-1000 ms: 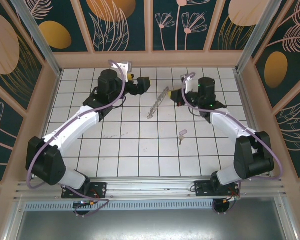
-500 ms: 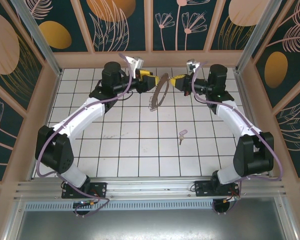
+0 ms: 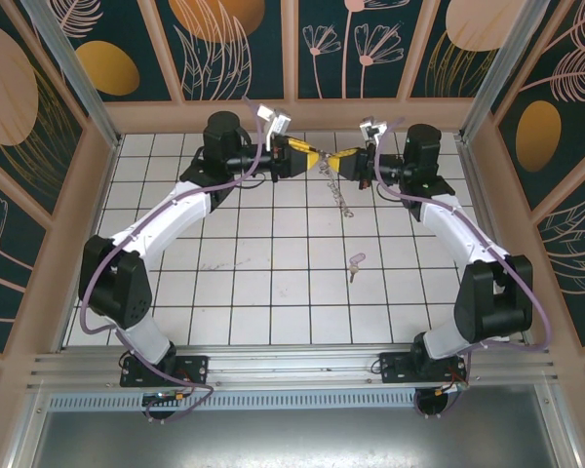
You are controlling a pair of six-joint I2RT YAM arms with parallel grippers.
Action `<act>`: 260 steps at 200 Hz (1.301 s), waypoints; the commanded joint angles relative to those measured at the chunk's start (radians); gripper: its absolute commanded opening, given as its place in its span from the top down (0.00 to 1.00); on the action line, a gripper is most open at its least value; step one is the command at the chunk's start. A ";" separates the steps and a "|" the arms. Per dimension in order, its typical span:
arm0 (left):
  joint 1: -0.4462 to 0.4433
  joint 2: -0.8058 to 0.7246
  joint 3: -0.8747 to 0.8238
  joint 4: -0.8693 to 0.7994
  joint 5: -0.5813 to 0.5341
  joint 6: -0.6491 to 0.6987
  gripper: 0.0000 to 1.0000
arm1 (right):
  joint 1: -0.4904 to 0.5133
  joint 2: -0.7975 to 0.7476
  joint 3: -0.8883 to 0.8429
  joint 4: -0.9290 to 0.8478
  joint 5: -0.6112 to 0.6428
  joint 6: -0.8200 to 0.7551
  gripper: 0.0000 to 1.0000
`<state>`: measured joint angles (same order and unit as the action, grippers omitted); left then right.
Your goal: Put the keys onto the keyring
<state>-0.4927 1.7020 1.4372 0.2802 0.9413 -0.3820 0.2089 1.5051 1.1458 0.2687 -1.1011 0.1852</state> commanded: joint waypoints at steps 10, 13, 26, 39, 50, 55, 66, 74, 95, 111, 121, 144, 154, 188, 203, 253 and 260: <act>0.005 0.039 0.028 0.024 0.043 -0.008 0.71 | 0.022 0.016 0.020 0.046 -0.036 0.027 1.00; 0.005 0.041 0.029 0.024 0.045 -0.008 0.72 | 0.022 0.017 0.019 0.048 -0.036 0.028 1.00; 0.005 0.044 0.026 0.025 0.050 -0.005 0.72 | 0.026 0.016 0.018 0.049 -0.039 0.028 1.00; 0.005 0.040 0.023 0.024 0.061 -0.003 0.74 | 0.029 0.015 0.017 0.047 -0.037 0.029 1.00; 0.005 0.038 0.015 0.022 0.067 0.001 0.75 | 0.030 0.015 0.017 0.046 -0.028 0.033 1.00; 0.005 0.033 0.009 0.021 0.067 0.003 0.75 | 0.029 0.015 0.017 0.046 -0.028 0.035 1.00; 0.005 0.024 -0.010 0.028 0.067 0.002 0.76 | 0.030 0.013 0.016 0.050 -0.029 0.044 1.00; 0.005 0.018 -0.026 0.040 0.068 -0.007 0.76 | 0.031 0.012 0.013 0.056 -0.029 0.052 1.00; 0.005 0.019 -0.063 0.094 0.078 -0.044 0.76 | 0.036 0.006 0.005 0.063 -0.031 0.064 1.00; 0.008 0.018 -0.082 0.117 0.075 -0.059 0.76 | 0.039 -0.001 -0.001 0.069 -0.028 0.072 1.00; 0.011 -0.006 -0.089 0.134 0.073 -0.070 0.75 | 0.042 -0.003 -0.004 0.069 -0.027 0.072 1.00; 0.018 -0.011 -0.101 0.171 0.075 -0.094 0.74 | 0.050 -0.005 -0.008 0.069 -0.022 0.073 1.00; 0.025 -0.013 -0.109 0.192 0.077 -0.109 0.73 | 0.053 -0.004 -0.009 0.069 -0.020 0.072 1.00; 0.059 -0.036 -0.162 0.327 0.074 -0.200 0.72 | 0.055 -0.003 -0.009 0.069 -0.018 0.074 1.00; 0.075 -0.045 -0.183 0.377 0.074 -0.234 0.71 | 0.059 -0.007 -0.011 0.069 -0.019 0.074 1.00; 0.080 -0.030 -0.199 0.422 0.115 -0.280 0.71 | 0.079 -0.013 -0.009 0.093 -0.006 0.093 1.00; 0.080 -0.027 -0.205 0.434 0.120 -0.289 0.71 | 0.083 -0.011 -0.006 0.096 -0.003 0.095 1.00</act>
<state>-0.4114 1.6844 1.2491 0.6197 1.0149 -0.6197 0.2718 1.5234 1.1435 0.2890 -1.0985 0.2611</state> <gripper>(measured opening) 0.289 0.046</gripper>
